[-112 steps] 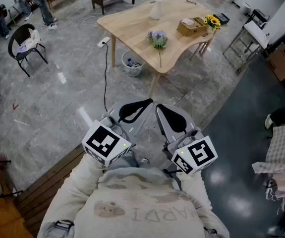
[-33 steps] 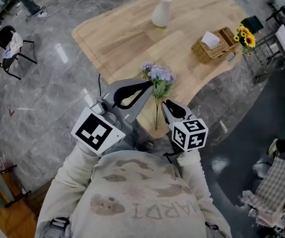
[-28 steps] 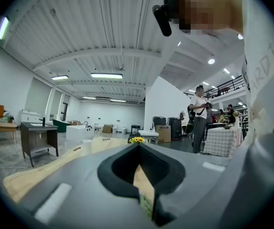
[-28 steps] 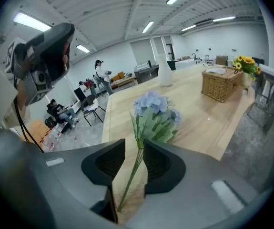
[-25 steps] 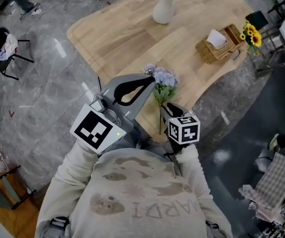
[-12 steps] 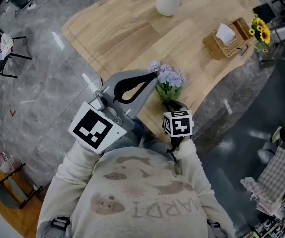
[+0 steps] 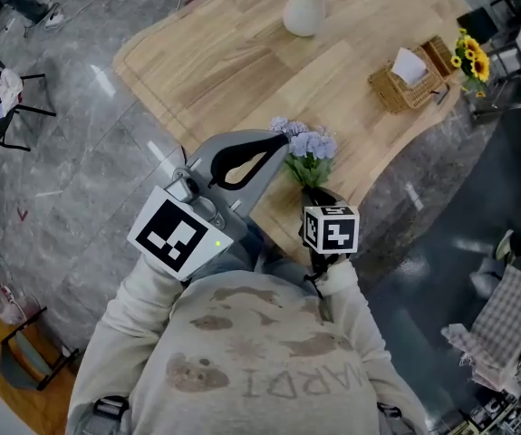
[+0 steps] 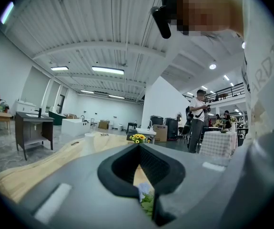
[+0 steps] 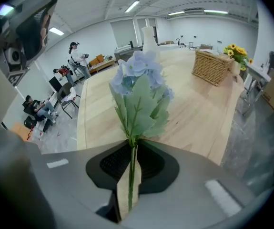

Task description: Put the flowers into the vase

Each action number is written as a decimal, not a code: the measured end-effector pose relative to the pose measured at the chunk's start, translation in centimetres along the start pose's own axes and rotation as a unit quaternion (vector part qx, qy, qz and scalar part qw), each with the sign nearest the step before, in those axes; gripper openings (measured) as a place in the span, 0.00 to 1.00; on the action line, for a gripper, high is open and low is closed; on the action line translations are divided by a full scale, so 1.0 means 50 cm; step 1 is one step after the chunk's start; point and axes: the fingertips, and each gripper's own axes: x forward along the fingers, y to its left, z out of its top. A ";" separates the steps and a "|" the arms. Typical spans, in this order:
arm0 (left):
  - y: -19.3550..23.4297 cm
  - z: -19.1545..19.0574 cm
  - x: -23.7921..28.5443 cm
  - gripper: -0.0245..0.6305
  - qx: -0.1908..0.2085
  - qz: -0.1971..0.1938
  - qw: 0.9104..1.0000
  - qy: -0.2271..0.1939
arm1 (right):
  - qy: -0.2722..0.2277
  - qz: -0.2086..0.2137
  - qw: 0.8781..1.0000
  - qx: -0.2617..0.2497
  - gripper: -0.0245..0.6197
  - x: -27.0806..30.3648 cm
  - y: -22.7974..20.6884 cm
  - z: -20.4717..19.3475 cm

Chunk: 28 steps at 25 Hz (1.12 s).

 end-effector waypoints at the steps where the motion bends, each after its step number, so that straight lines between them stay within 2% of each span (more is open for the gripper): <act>1: 0.002 0.003 -0.001 0.04 0.001 -0.001 1.000 -0.002 | -0.008 0.001 1.000 0.001 0.14 -0.007 0.002 0.010; 7: 0.007 0.018 -0.006 0.04 0.009 -0.013 1.000 -0.011 | -0.077 0.010 0.997 0.008 0.13 -0.065 0.020 0.103; 11: 0.008 0.020 -0.013 0.04 0.006 -0.015 1.000 -0.008 | -0.139 0.021 0.990 0.003 0.13 -0.119 0.040 0.177; 16: 0.006 0.019 -0.022 0.04 0.002 -0.009 1.000 0.000 | -0.211 0.043 0.976 -0.003 0.13 -0.183 0.070 0.254; 19: 0.002 0.033 -0.027 0.04 0.002 -0.001 1.000 -0.008 | -0.251 0.051 0.966 -0.020 0.13 -0.217 0.089 0.291; 28: -0.032 0.063 -0.053 0.04 0.015 0.037 0.999 -0.012 | -0.331 0.105 0.936 -0.054 0.13 -0.318 0.142 0.344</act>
